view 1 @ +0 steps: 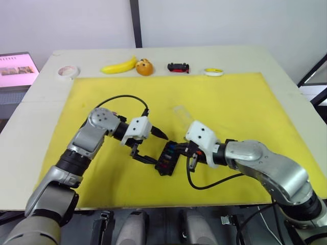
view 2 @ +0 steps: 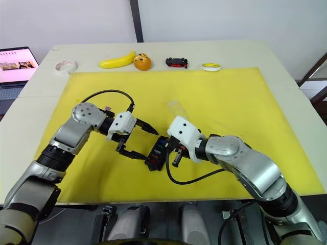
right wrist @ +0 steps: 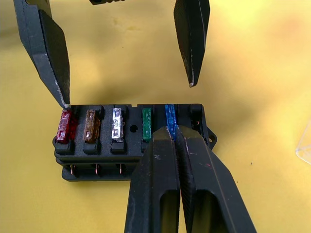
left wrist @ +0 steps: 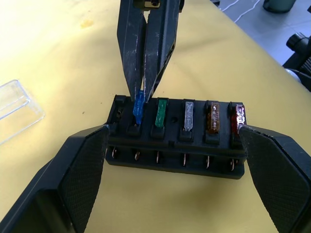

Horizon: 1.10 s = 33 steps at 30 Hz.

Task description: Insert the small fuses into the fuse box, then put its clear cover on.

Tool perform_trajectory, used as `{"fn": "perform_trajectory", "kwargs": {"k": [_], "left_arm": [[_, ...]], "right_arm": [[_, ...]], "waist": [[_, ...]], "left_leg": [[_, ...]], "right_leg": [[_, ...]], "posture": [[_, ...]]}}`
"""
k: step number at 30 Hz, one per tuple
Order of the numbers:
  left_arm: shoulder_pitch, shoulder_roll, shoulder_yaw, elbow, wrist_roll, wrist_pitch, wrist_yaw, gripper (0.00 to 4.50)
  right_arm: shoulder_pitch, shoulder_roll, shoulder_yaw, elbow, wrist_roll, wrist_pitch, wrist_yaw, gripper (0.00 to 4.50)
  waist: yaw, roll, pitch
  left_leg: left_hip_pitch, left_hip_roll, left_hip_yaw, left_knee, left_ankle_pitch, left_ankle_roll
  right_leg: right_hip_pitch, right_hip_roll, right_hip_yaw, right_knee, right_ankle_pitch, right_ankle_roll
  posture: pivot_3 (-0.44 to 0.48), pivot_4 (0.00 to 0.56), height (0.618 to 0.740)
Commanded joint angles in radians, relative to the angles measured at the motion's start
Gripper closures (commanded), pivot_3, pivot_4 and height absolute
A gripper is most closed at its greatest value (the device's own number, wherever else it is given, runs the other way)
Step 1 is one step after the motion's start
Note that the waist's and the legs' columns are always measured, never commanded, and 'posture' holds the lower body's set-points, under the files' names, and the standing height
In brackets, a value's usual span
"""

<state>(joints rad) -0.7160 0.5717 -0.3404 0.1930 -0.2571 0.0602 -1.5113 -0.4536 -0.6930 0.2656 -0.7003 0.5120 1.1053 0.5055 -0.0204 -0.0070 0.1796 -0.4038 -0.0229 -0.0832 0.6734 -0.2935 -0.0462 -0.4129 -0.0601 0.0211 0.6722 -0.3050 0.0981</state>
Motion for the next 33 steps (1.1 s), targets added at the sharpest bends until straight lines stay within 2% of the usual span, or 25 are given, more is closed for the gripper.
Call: {"fn": "perform_trajectory", "kwargs": {"k": [1, 9, 21, 33], "left_arm": [[-0.004, -0.003, 0.02, -0.03, -0.004, -0.001, 0.001, 0.06], [-0.003, -0.005, 0.022, -0.028, -0.003, -0.003, 0.002, 0.06], [-0.004, -0.002, 0.025, -0.017, 0.002, -0.01, 0.0, 0.06], [-0.007, -0.003, 0.027, -0.018, 0.002, -0.01, 0.002, 0.06]], "right_arm": [[-0.014, 0.005, 0.003, -0.003, -0.017, -0.01, 0.004, 4.5], [-0.016, 0.01, -0.023, -0.007, -0.004, 0.011, 0.007, 4.5], [-0.061, 0.043, -0.085, -0.034, 0.058, 0.075, 0.011, 4.5], [-0.042, 0.001, -0.035, -0.011, 0.013, 0.046, 0.018, 4.5]], "waist": [[0.0, 0.0, 0.0], [0.0, 0.0, 0.0], [0.001, 0.0, 0.0], [0.0, 0.0, 0.0]], "left_leg": [[0.0, 0.0, 0.0, 0.002, 0.0, 0.0], [0.0, 0.0, 0.0, 0.008, -0.004, 0.008], [0.0, 0.0, 0.0, 0.008, -0.005, 0.008], [0.0, 0.0, 0.0, 0.008, -0.005, 0.008]], "right_leg": [[0.0, 0.0, 0.0, 0.001, 0.0, 0.0], [0.001, 0.0, 0.0, 0.004, 0.0, 0.0], [0.001, 0.0, 0.0, 0.005, 0.0, 0.0], [0.001, 0.0, 0.0, 0.005, 0.0, 0.0]], "posture": [[0.0, 0.15, 0.74], [0.0, 0.15, 0.74], [0.0, 0.15, 0.74], [0.0, 0.15, 0.74]]}}
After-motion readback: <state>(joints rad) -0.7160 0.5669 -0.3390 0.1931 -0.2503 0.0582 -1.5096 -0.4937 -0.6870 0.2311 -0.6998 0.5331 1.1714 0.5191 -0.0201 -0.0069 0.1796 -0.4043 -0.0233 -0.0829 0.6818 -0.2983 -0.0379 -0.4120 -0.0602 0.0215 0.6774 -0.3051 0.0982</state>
